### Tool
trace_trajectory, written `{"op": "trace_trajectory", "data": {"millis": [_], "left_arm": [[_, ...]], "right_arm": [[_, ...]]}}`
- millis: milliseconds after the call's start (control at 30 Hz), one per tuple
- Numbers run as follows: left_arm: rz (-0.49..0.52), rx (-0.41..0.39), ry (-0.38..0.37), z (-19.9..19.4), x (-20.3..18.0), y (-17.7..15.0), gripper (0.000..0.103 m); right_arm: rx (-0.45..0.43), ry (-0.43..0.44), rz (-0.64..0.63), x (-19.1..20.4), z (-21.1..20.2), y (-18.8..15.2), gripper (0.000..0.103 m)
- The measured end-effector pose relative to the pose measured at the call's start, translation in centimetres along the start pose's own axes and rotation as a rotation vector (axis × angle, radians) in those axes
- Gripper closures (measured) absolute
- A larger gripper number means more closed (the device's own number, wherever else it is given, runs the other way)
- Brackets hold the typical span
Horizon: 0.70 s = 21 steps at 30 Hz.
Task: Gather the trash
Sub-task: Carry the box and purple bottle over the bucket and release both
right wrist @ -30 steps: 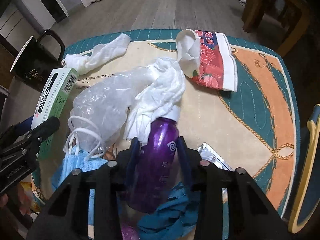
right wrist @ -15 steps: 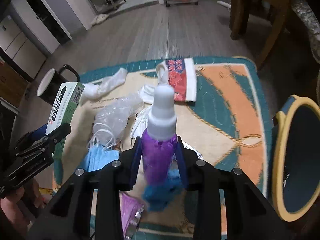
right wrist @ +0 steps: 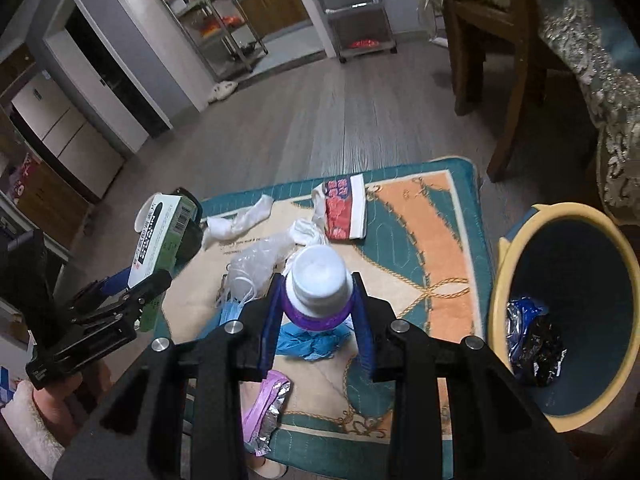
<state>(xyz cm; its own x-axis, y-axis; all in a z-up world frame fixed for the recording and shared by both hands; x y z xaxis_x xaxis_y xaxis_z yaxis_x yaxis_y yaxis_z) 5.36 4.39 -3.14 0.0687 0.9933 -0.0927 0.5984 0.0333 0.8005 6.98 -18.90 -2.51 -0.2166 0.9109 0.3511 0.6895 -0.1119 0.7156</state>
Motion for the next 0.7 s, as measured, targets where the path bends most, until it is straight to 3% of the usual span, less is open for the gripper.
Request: {"op": "trace_trajectory", "data": {"millis": [233,567,700], "left_arm": [[0.025,-0.02,-0.052,0.0,-2.7,0.8,0.028],[0.118,-0.028,-0.147,1.6,-9.6,1.8,0.028],[0.161,-0.029,-0.183,2.3,-13.1,2.0,0.028]], "right_arm": [[-0.017,-0.003,0.014,-1.3,-1.2,0.6,0.071],[-0.023,-0.08,-0.029,-4.6,-4.9,2.8,0.071],[-0.017,-0.156,-0.061,-6.9,-6.7,2.9,0.071]]}}
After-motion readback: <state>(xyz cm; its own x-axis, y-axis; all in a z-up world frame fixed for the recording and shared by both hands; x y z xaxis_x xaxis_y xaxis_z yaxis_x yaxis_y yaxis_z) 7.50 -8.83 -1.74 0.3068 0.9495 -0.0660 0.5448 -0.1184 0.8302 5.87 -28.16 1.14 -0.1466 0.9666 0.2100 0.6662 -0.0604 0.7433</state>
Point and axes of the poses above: each gripper's, at about its wrist camera, not at the fingertips, and z roughly the way its jaws point, x to its left, y to its top, the point moved 1 cm from there along z, roughly the way its jaws point, and after that the axes turned 14 degrees about -x, right-handed, at the moved point
